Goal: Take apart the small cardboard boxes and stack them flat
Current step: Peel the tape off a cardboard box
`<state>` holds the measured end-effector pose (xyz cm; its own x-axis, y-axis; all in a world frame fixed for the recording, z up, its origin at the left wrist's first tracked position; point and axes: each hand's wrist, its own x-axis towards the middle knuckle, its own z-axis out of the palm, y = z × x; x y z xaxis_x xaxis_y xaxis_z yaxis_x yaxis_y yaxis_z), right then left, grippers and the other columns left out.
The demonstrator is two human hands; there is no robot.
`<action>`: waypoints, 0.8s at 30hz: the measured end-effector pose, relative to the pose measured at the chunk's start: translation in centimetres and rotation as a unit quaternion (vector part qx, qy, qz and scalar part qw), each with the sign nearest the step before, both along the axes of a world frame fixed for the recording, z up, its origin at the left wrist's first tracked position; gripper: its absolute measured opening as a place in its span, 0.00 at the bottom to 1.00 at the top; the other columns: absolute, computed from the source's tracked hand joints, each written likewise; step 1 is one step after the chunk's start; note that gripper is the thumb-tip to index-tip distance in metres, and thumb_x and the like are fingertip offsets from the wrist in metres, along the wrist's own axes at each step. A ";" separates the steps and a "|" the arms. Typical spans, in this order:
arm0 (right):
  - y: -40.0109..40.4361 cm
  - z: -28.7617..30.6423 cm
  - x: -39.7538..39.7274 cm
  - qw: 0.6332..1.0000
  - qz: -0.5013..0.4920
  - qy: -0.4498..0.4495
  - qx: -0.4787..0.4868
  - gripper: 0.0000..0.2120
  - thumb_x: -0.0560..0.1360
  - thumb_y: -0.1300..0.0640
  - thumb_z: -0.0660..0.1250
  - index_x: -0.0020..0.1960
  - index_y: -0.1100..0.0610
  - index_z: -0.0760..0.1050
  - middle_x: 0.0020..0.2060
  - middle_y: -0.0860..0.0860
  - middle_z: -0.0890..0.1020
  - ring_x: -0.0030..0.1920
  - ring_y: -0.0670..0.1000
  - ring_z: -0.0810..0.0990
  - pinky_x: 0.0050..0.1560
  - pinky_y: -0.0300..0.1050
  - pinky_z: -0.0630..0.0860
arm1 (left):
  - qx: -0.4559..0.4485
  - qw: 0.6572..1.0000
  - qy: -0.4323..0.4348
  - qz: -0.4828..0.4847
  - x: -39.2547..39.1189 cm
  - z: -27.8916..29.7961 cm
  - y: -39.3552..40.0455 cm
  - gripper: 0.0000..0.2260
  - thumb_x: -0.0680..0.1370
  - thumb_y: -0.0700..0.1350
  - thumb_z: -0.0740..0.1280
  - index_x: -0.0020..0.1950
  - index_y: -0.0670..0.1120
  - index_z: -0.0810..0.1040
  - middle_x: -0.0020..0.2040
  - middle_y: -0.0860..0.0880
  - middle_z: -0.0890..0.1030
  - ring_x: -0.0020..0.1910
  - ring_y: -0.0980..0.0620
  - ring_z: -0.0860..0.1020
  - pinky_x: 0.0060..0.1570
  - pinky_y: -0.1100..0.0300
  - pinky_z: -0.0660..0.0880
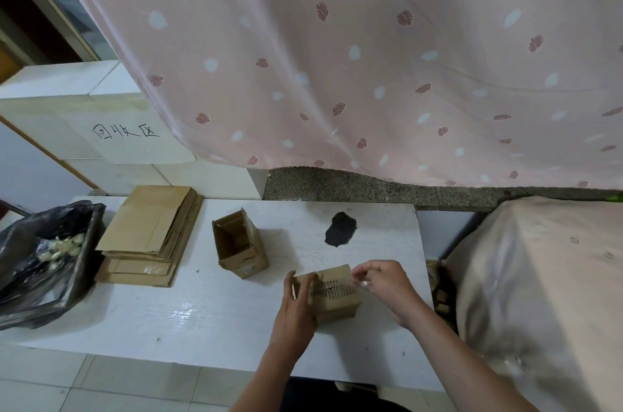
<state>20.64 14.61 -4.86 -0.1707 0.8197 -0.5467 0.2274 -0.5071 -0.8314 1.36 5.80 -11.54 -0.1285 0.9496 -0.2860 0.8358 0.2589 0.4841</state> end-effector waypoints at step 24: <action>0.0 -0.8 -1.8 0.926 0.152 -0.290 0.188 0.15 0.72 0.65 0.69 0.45 0.48 0.67 0.35 0.49 0.80 0.45 0.54 0.76 0.42 0.47 0.67 | 0.003 0.984 0.152 -0.096 3.9 -0.1 1.4 0.31 0.82 0.59 0.43 0.81 0.42 0.46 0.80 0.45 0.43 0.79 0.40 0.44 0.73 0.48 0.35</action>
